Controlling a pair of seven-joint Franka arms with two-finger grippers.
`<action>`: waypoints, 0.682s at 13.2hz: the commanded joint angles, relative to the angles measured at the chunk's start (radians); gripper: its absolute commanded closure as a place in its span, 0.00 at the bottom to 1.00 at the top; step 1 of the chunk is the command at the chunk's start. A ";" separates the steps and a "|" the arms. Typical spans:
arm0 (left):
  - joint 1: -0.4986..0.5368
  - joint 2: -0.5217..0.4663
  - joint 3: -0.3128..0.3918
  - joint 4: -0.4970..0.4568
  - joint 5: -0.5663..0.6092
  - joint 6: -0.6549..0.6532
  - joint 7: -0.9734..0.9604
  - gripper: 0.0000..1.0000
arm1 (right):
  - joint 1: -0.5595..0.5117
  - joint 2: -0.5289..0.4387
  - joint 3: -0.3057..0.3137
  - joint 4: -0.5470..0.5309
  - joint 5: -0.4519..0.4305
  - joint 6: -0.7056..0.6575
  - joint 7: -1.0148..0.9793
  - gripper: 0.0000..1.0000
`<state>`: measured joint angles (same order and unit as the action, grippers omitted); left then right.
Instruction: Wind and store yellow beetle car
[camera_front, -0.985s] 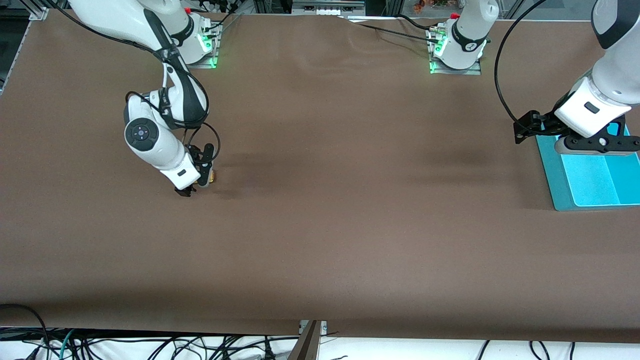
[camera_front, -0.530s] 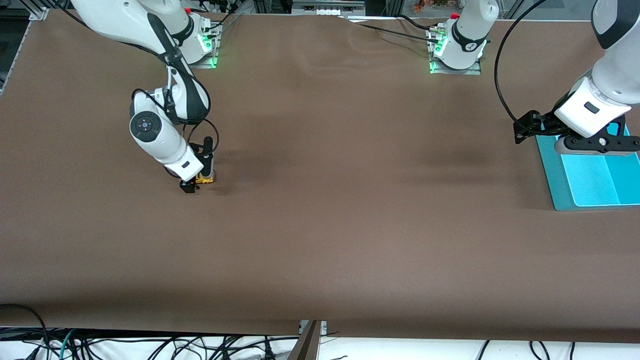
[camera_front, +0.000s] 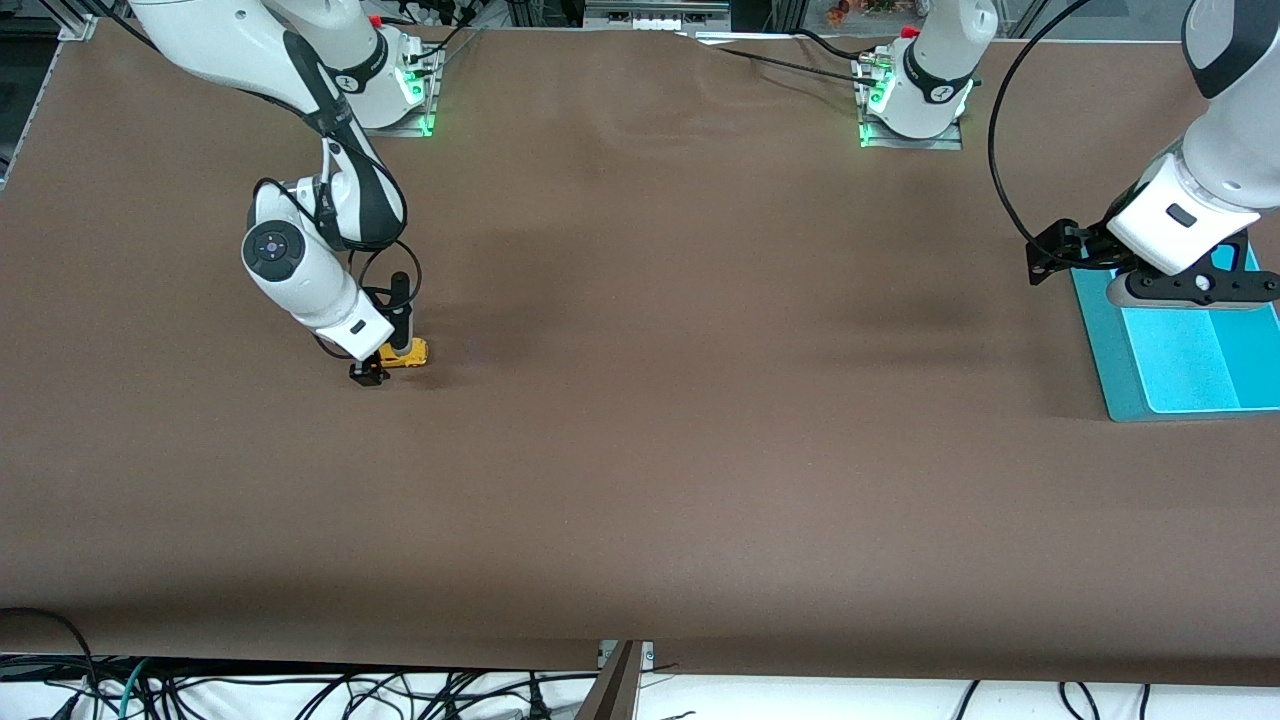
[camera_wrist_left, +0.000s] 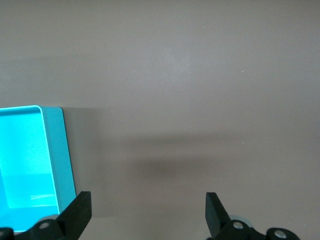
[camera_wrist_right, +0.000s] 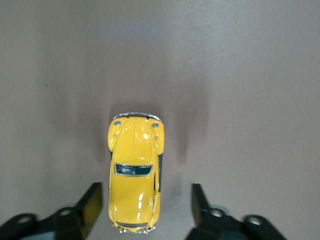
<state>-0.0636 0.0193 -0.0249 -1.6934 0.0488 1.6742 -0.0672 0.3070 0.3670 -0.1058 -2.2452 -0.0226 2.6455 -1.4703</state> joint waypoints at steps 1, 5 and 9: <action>0.004 -0.015 -0.003 0.006 -0.021 -0.019 0.001 0.00 | -0.005 -0.028 0.006 -0.034 0.004 0.021 -0.034 0.69; 0.004 -0.015 -0.003 0.006 -0.021 -0.019 0.003 0.00 | -0.003 -0.026 0.006 -0.034 0.004 0.011 -0.027 0.96; 0.002 -0.015 -0.009 0.006 -0.020 -0.019 0.003 0.00 | -0.051 0.012 0.005 -0.036 0.006 0.021 -0.038 0.96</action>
<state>-0.0638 0.0177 -0.0278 -1.6933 0.0488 1.6721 -0.0671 0.2989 0.3627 -0.1060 -2.2529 -0.0226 2.6469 -1.4833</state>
